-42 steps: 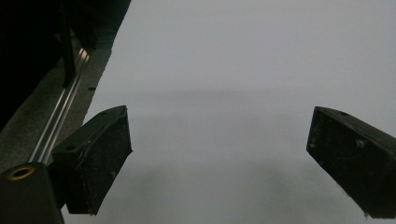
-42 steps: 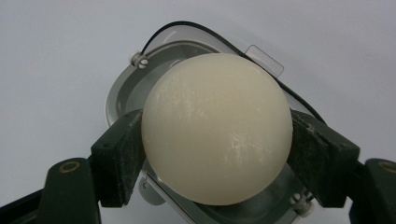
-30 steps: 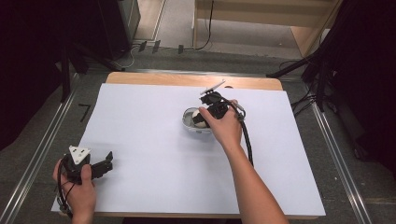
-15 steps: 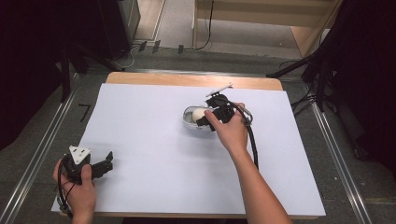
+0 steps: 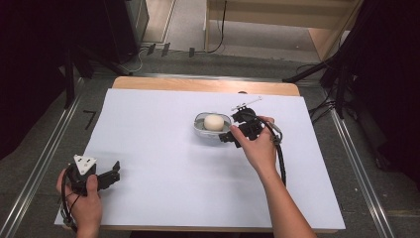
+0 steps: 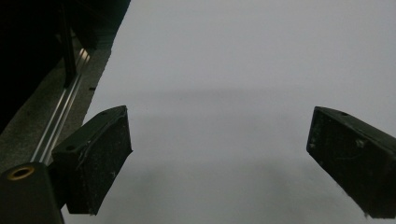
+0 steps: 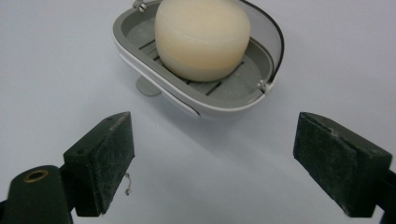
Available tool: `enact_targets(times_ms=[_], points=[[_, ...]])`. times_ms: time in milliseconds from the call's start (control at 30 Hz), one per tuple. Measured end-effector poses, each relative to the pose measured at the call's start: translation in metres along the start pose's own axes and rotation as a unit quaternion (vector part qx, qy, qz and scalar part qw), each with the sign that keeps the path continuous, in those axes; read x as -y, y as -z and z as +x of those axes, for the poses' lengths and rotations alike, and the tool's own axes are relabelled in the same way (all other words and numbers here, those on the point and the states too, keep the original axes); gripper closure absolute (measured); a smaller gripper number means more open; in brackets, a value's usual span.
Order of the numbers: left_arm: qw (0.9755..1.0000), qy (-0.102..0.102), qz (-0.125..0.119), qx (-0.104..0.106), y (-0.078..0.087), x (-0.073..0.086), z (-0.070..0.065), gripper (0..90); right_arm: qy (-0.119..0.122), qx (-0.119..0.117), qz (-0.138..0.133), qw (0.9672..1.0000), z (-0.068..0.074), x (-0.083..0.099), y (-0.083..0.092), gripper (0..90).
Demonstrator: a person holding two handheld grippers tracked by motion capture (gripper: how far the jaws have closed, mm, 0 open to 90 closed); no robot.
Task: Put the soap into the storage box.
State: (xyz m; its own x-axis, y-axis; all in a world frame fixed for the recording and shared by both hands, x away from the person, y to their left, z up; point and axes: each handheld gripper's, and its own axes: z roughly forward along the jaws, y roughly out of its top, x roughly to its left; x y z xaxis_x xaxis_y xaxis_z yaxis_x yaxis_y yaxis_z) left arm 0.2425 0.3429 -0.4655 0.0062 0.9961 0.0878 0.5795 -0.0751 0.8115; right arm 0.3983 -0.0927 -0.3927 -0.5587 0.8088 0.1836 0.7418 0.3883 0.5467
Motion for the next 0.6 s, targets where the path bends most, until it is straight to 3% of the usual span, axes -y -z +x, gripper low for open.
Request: enact_targets(times_ms=[100, 133, 600], points=[[1.0000, -0.001, 0.000, -0.001, 0.000, 0.000, 0.000, 7.2, 0.005, 0.006, 0.003, 1.0000, -0.001, 0.008, 0.004, 7.5], [1.0000, -0.001, 0.000, -0.002, 0.000, 0.000, -0.001, 7.1, 0.004, 0.015, 0.010, 0.9998, -0.002, 0.013, 0.004, 0.0], [1.0000, -0.005, 0.001, -0.003, 0.000, 0.000, -0.002, 7.1, -0.004, 0.014, -0.003, 0.9999, -0.015, 0.049, 0.014, 0.0]])
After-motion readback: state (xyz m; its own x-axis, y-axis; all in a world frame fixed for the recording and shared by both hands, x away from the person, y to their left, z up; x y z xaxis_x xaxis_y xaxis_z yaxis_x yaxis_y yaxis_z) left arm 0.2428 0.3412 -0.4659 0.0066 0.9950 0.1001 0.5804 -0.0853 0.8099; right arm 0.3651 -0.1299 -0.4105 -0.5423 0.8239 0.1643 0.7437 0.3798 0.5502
